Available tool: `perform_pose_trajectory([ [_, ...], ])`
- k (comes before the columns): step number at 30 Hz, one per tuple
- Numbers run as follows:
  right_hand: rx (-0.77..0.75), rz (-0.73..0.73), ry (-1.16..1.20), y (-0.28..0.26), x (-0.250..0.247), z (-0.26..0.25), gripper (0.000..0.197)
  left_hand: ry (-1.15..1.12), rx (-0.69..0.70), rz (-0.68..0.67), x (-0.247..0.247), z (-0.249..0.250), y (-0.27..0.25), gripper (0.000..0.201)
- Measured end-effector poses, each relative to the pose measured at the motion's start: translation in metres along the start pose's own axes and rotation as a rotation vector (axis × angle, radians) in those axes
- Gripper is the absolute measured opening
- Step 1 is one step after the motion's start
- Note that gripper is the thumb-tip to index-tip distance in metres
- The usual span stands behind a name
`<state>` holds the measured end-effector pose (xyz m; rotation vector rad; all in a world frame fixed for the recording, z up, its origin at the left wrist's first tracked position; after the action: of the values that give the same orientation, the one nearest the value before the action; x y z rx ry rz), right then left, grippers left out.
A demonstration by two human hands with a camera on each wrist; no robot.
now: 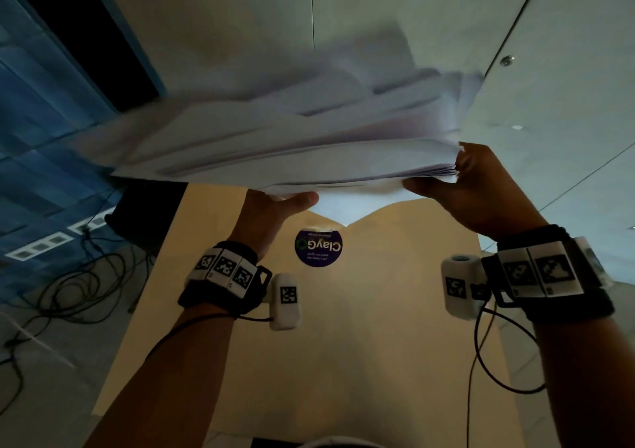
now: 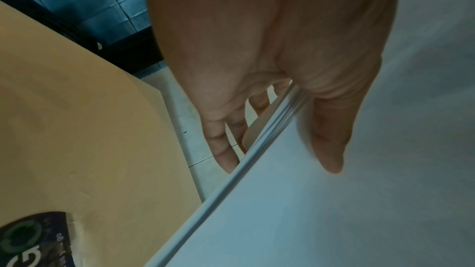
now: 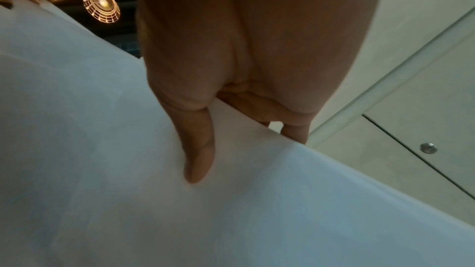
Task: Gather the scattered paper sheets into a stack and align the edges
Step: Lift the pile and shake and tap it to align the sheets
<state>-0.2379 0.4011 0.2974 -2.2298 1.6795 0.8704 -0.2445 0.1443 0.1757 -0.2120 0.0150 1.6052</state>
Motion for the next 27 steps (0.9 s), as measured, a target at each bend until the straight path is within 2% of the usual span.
perform_pose_trajectory([
  [3,0.01,0.029,0.033,-0.001,0.001,0.001,0.008,0.018,0.047,0.033,0.0,0.007,0.0,0.024],
  [5,0.056,0.059,0.088,-0.001,0.004,0.01,0.029,0.037,0.092,0.08,-0.004,0.009,0.004,0.032],
  [7,0.099,0.106,0.16,0.0,0.007,0.024,0.029,0.065,0.082,0.151,-0.009,0.006,0.006,0.038],
  [11,0.173,0.215,0.309,0.001,0.015,0.052,0.029,0.169,0.114,0.281,-0.016,0.009,0.005,0.064],
  [14,0.22,0.285,0.373,-0.003,0.023,0.069,0.025,0.216,0.118,0.326,-0.02,0.003,0.007,0.071],
  [16,0.276,0.305,0.385,-0.007,0.032,0.085,0.023,0.231,0.079,0.332,-0.018,-0.005,0.004,0.069],
  [22,0.489,0.19,0.2,-0.024,0.072,0.142,0.038,0.317,-0.109,0.149,0.005,-0.051,-0.004,0.032],
  [27,0.508,0.214,0.139,-0.034,0.077,0.155,0.04,0.377,-0.123,0.188,0.0,-0.068,-0.007,0.044],
])
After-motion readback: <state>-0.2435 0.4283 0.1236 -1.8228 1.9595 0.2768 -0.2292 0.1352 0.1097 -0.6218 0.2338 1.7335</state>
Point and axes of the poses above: each hand's wrist, its own y-axis towards the middle knuckle, its own x-axis out of the palm, z = x × y, the point moved 9 cm from there along y, towards the middle knuckle, and after that the axes turned 2 degrees about -z, right-handed, at the moved point
